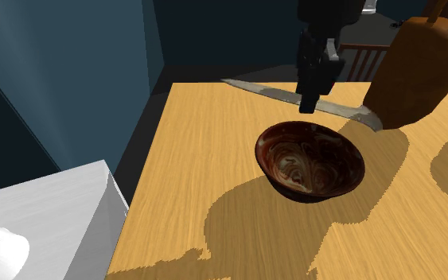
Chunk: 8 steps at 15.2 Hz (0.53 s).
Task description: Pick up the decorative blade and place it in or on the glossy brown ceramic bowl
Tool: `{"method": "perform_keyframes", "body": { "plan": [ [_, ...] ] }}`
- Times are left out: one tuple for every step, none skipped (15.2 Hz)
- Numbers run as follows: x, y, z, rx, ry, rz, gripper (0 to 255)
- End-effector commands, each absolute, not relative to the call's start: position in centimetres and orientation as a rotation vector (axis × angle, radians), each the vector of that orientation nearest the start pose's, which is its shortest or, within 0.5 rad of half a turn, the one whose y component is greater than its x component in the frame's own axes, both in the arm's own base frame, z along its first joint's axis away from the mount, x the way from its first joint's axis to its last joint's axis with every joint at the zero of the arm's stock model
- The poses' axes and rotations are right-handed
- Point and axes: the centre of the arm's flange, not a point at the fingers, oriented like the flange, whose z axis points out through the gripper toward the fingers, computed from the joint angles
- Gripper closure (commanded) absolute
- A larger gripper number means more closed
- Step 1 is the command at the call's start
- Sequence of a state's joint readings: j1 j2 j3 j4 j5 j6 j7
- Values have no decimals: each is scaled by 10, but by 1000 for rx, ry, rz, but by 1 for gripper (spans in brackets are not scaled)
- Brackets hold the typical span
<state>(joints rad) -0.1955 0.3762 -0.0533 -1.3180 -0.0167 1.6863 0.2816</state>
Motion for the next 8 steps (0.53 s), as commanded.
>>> {"method": "perform_keyframes", "body": {
  "plan": [
    [654,-187,525,-3070,823,11,255],
    [657,-204,526,-3070,823,11,255],
    [657,-204,520,-3070,823,11,255],
    [657,-204,515,-3070,823,11,255],
    [657,-204,510,-3070,823,11,255],
    [657,-204,505,-3070,823,11,255],
    [657,-204,499,-3070,823,11,255],
    [657,-204,494,-3070,823,11,255]
  ]
}}
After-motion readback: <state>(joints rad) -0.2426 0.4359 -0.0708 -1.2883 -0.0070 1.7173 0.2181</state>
